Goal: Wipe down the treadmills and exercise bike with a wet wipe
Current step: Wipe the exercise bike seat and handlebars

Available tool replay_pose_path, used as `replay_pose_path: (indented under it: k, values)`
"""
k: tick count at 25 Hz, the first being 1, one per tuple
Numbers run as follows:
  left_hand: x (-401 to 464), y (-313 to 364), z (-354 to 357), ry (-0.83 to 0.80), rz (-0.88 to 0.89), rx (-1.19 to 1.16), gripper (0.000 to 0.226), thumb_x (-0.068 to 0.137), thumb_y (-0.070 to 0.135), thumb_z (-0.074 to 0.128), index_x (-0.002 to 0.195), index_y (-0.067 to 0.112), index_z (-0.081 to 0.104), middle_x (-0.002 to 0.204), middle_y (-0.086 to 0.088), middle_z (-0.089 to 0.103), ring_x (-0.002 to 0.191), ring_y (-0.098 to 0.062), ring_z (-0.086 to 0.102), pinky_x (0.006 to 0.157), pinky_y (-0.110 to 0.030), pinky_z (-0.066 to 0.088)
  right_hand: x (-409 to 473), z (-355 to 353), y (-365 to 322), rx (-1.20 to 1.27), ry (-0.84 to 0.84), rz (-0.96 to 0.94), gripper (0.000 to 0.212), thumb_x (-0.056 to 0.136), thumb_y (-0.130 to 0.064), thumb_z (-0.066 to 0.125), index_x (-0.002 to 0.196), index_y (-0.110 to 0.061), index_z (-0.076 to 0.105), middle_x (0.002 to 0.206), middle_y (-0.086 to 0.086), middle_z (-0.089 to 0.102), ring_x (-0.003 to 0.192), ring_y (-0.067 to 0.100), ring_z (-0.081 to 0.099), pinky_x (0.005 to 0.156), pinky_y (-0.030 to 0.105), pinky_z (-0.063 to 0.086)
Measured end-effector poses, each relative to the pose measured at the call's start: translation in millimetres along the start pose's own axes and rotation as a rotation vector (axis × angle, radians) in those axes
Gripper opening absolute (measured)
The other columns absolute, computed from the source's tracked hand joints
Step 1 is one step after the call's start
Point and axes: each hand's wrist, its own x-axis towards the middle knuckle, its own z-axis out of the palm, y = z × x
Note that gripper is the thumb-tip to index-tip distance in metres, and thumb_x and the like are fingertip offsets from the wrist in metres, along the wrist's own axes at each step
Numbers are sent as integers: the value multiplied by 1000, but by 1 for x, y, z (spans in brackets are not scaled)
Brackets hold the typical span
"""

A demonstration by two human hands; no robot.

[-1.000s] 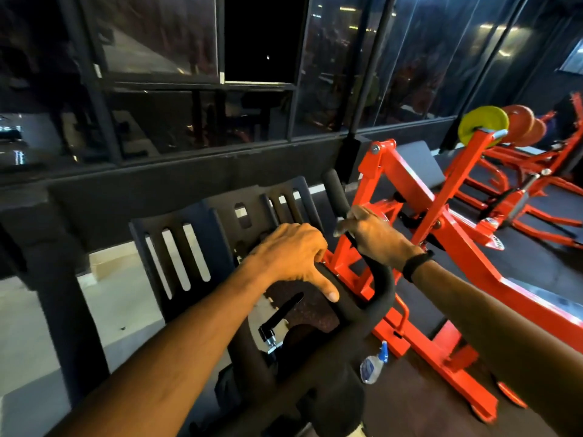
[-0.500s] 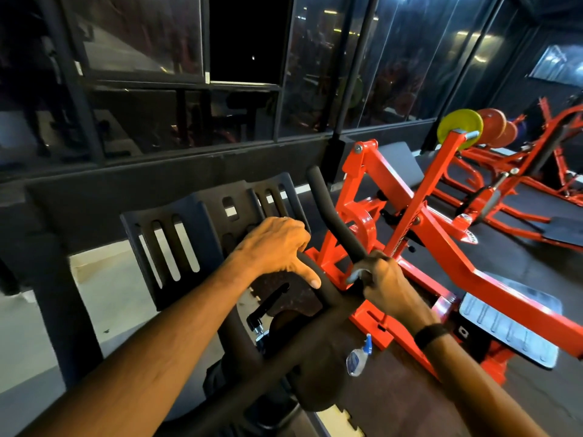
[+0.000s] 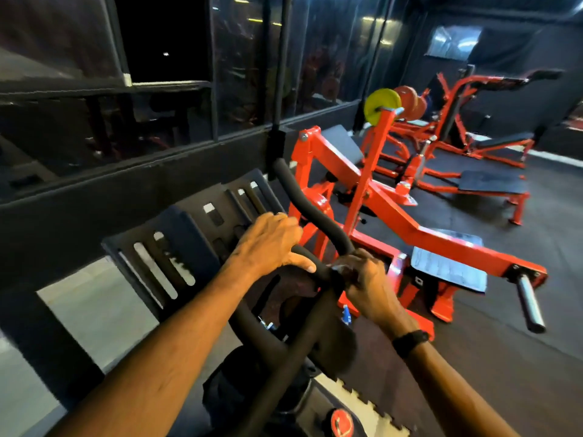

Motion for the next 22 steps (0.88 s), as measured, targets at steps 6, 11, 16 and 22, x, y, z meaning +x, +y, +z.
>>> replay_pose_path:
  k: [6,11,16,22]
  values:
    - [-2,11,6,296,148,-66,61,85,70,43,59,17,62,63,-2,61,65,-24,63,67,-34,44,-69,-10,-28,57,230,303,28,83,5,73,93,-20,77,81,-3,61,73,3,62,63,15,44]
    - [-3,93,-9,319,137,-482,49,89,39,52,47,13,52,51,-7,60,53,-30,61,66,-39,45,-148,-69,-39,-72,437,479,14,85,-2,78,92,-14,78,84,0,66,77,8,63,64,20,48]
    - [-16,260,-45,152,387,-757,41,89,42,55,61,13,62,64,-5,67,68,-29,63,73,-35,33,-242,-122,-60,-73,551,590,20,86,2,75,95,-15,77,86,-3,64,72,9,63,61,21,49]
    - [-63,457,-53,-82,498,-933,37,83,47,54,70,16,70,74,-2,72,77,-25,66,77,-37,38,-425,-215,-70,-107,587,844,17,86,1,68,96,-11,75,91,-5,65,80,5,66,66,22,56]
